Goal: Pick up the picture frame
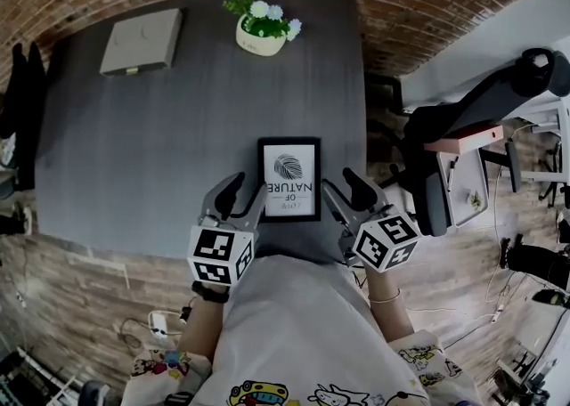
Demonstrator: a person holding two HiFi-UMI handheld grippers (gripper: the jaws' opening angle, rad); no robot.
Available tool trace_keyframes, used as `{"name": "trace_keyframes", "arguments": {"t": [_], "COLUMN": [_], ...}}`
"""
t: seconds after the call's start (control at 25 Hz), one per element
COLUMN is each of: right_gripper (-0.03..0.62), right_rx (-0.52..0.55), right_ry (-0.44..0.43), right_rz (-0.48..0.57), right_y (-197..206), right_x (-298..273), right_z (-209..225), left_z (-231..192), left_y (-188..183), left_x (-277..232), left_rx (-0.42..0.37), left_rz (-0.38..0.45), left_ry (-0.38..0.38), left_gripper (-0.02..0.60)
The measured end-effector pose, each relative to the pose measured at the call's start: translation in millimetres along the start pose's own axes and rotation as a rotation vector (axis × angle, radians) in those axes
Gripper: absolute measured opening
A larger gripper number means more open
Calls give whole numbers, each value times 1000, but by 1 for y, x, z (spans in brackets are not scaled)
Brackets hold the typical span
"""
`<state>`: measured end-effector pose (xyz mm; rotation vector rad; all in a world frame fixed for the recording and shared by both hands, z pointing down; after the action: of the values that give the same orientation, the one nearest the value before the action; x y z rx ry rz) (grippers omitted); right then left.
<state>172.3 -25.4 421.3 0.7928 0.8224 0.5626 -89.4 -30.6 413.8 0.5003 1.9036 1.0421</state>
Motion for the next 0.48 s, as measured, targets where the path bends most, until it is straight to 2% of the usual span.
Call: {"name": "trace_keyframes", "arguments": {"t": [0.48], "right_gripper": [227], "right_rx": [-53], "right_ry": [-9], "right_rz": [-93], "right_y": [27], "right_x": [-24], "right_z": [14], "left_z": [-9], "left_y": [33], "left_x": [-34], "left_rx": [15], "left_rz": [-129], "left_ry": [6], "left_gripper": [179]}}
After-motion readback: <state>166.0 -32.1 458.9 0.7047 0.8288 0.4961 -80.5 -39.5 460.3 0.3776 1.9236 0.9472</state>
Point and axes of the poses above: the fingertips, and each gripper's own axes: x backward along the fingers, z to its right, y out of its underside, the point moved 10 cm from there along x, backward along the fingers, and after that the axes turned 1 degree about x, right-handed, at the moved point
